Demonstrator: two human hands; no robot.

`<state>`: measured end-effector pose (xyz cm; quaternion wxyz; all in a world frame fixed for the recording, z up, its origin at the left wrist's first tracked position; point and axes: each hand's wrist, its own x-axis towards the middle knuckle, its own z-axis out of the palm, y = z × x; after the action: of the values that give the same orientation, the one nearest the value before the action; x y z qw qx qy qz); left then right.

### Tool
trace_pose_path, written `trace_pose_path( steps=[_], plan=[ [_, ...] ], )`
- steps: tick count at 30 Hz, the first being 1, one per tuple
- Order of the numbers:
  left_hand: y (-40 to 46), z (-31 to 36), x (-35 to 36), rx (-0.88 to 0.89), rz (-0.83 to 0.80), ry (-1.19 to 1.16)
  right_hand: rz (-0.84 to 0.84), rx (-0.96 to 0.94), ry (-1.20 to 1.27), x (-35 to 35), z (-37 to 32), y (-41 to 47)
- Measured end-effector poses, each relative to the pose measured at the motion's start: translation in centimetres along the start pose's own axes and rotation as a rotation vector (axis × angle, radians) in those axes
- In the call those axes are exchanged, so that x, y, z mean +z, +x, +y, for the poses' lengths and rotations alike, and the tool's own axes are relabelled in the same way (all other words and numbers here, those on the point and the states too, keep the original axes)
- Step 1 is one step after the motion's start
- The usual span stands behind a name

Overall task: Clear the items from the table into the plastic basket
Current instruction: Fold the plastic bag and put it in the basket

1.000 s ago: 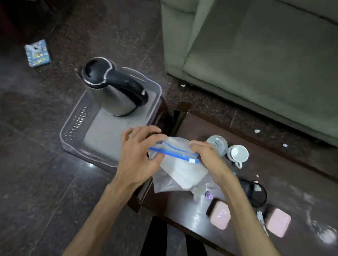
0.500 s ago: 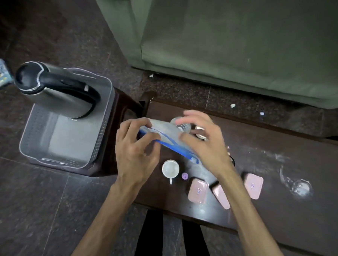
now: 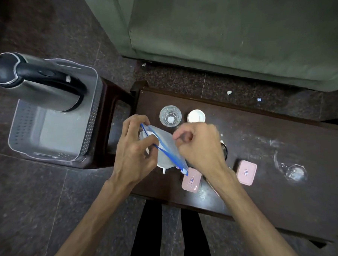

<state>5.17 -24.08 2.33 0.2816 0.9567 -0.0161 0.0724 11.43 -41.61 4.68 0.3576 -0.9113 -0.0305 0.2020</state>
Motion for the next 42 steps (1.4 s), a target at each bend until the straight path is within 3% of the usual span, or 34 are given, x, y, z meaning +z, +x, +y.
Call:
trace_pose_path(
  steps=[3,10,12,16,18,26,32,36,39,42],
  plan=[
    [0.0,0.6,0.1,0.005,-0.021,-0.006,-0.380,-0.055,0.236,0.2,-0.2,0.2],
    [-1.0,0.7,-0.4,0.063,-0.012,-0.035,-0.772,0.155,0.184,1.2,0.3,0.6],
    [-1.1,0.9,-0.2,0.099,-0.042,-0.052,-0.705,0.118,0.119,2.0,0.2,-0.4],
    [-1.4,1.0,0.1,0.147,-0.080,-0.082,-0.185,-0.028,-0.246,2.9,0.1,-1.8],
    [-1.5,1.1,0.1,0.138,-0.076,-0.091,-0.098,-0.030,-0.327,3.2,-0.2,-2.0],
    [-0.6,1.9,0.7,0.176,-0.049,-0.158,-0.089,0.090,-0.505,3.9,0.7,0.0],
    [-0.9,3.2,1.5,0.222,0.023,-0.268,-0.111,0.123,-0.407,3.7,1.0,1.7],
    [-1.5,3.4,1.5,0.212,0.034,-0.309,0.001,-0.084,-0.406,3.9,1.4,1.5],
    [-2.0,3.3,1.4,0.197,0.054,-0.333,-0.178,-0.096,-0.329,4.3,1.7,1.7],
    [-2.3,3.2,1.4,0.203,0.107,-0.367,-0.187,-0.063,-0.335,4.9,1.7,1.8]
  ],
)
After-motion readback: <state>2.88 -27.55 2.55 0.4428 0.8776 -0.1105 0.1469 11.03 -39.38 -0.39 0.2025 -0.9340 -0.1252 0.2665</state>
